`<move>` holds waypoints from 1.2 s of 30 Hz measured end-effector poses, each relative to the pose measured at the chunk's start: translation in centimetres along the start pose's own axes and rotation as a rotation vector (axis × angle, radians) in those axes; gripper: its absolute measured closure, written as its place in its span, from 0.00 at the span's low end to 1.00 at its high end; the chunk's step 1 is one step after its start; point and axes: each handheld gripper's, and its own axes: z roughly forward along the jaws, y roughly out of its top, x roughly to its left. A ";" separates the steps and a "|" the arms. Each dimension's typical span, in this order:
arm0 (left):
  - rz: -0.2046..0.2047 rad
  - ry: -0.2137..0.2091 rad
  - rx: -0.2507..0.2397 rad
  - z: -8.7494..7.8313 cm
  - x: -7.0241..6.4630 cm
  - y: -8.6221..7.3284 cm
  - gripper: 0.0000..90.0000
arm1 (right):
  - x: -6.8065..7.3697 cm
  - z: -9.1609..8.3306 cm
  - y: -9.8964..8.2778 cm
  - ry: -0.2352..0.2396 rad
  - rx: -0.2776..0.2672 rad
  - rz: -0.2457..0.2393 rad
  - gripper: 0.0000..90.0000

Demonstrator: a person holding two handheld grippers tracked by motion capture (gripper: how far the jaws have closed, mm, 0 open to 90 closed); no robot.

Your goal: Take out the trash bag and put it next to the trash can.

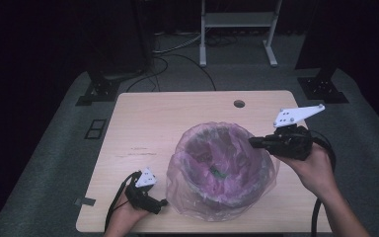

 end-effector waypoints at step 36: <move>-0.001 0.000 0.000 0.0 0.0 0.0 0.00 | 2.7 4.1 6.4 0.102 -0.004 -0.111 1.00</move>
